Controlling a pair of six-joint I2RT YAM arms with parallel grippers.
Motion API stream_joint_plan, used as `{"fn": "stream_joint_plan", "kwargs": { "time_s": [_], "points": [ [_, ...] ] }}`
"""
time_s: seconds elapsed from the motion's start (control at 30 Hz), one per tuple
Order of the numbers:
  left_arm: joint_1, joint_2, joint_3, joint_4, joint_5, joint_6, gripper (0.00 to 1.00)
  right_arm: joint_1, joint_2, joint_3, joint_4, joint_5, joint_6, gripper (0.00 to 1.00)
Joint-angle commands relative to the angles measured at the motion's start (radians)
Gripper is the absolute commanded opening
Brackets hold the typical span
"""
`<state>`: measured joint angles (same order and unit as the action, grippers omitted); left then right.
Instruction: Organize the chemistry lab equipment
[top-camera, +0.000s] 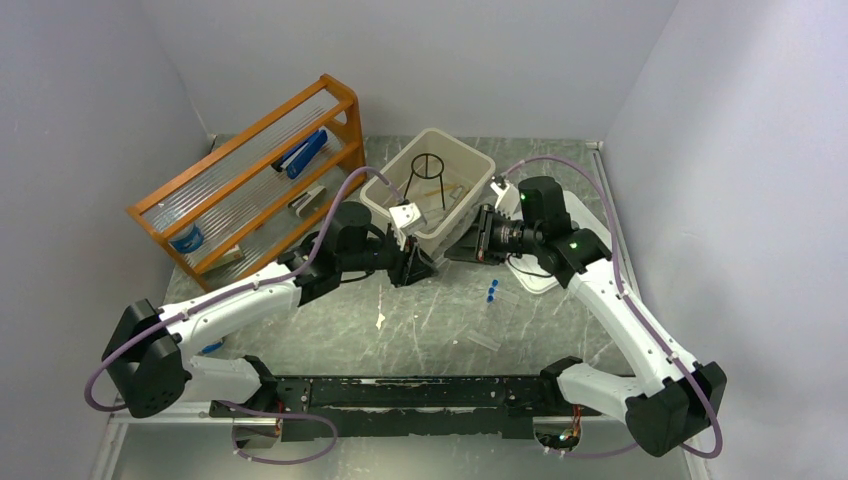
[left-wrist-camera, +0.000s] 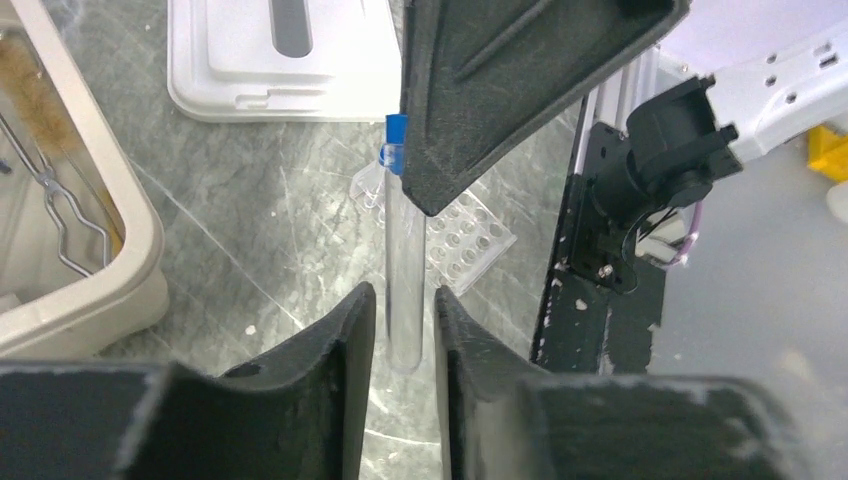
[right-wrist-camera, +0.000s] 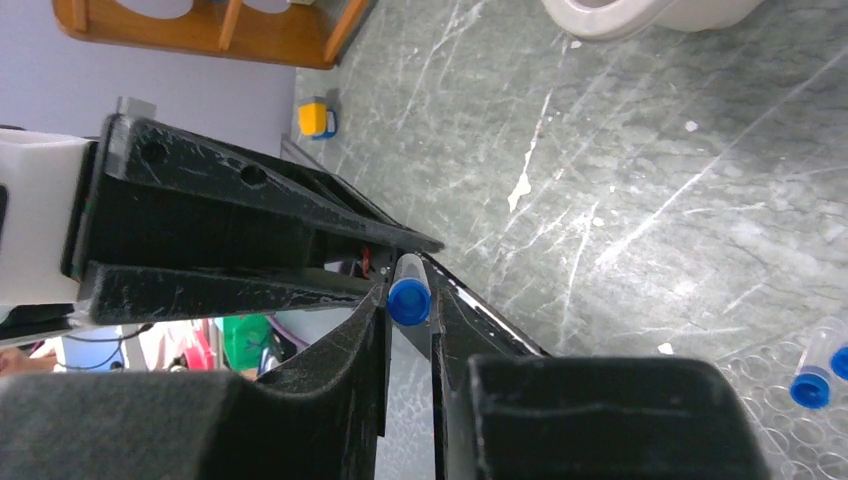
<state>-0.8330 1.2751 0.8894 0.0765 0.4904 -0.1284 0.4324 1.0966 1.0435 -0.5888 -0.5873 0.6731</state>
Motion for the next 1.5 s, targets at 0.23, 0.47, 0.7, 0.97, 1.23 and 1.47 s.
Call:
{"fn": "stream_joint_plan", "kwargs": {
  "time_s": [0.23, 0.47, 0.7, 0.97, 1.23, 1.47],
  "points": [
    [0.006, -0.053, 0.085, -0.138, -0.400, -0.078, 0.71, -0.006, -0.027, 0.040, -0.207, 0.485, -0.152, 0.13],
    [0.026, -0.122, 0.110, -0.256, -0.696, -0.190, 0.75, 0.222, -0.064, 0.036, -0.268, 0.839, -0.001, 0.13],
    [0.179, -0.156, 0.114, -0.344, -0.711, -0.292, 0.76, 0.528, 0.033, 0.067, -0.449, 1.198, 0.258, 0.11],
    [0.272, -0.149, 0.092, -0.362, -0.644, -0.317, 0.75, 0.639, 0.129, -0.005, -0.522, 1.334, 0.428, 0.10],
    [0.281, -0.130, 0.081, -0.357, -0.655, -0.316, 0.75, 0.686, 0.148, -0.083, -0.515, 1.380, 0.503, 0.09],
    [0.288, -0.115, 0.074, -0.349, -0.633, -0.318, 0.75, 0.686, 0.138, -0.161, -0.420, 1.388, 0.483, 0.09]
  ]
}}
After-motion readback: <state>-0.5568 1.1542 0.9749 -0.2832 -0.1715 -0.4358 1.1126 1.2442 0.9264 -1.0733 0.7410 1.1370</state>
